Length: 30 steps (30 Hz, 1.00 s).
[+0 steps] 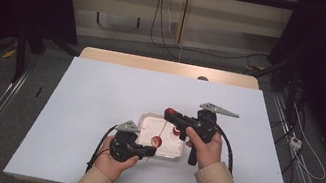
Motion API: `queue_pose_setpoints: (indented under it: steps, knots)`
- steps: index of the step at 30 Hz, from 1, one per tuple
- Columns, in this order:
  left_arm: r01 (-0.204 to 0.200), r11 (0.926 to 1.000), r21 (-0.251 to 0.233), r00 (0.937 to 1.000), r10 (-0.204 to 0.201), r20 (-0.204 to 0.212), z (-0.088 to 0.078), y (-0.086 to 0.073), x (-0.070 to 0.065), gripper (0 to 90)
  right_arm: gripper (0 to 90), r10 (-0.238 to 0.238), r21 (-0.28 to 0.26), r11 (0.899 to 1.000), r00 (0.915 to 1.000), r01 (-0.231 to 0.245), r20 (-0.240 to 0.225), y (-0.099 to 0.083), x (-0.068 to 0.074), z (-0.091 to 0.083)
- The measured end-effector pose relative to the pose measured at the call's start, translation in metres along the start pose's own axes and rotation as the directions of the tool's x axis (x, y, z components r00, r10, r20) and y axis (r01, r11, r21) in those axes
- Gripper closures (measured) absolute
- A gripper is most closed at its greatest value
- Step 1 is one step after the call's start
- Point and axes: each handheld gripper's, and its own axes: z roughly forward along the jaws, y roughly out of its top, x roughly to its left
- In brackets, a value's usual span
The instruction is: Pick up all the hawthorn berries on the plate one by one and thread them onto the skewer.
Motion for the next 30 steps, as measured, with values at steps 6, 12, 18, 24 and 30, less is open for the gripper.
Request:
queue_pose_setpoints:
  steps: [6,12,18,24,30]
  knots:
    - [-0.001,1.0,-0.007,1.0,0.001,-0.008,-0.0002,-0.0003,-0.0007,89.5,69.8,-0.002,0.004,1.0,1.0,0.002,-0.003,-0.002,0.0001,0.0006]
    - [-0.02,0.9997,0.014,0.9996,0.02,-0.017,0.0003,0.0002,-0.0019,89.5,57.3,0.006,0.007,1.0,1.0,-0.006,0.008,-0.0029,-0.0017,0.0007]
    - [-0.037,0.9986,0.039,0.999,0.038,-0.024,0.0027,0.0001,-0.0032,89.5,60.3,0.018,0.002,1.0,0.9997,-0.018,0.015,0.0001,-0.006,0.0009]
    - [-0.041,0.9983,0.041,0.9981,0.043,-0.044,0.0028,-0.0002,-0.0037,89.5,61.3,0.031,0.011,0.999,0.9993,-0.031,0.019,-0.0004,-0.006,0.0037]
    - [0.03,0.9994,0.018,0.9993,-0.03,-0.022,-0.0001,-0.0013,0.0036,89.5,61.5,0.02,-0.005,1.0,0.9997,-0.02,0.013,-0.0021,-0.0055,-0.0003]
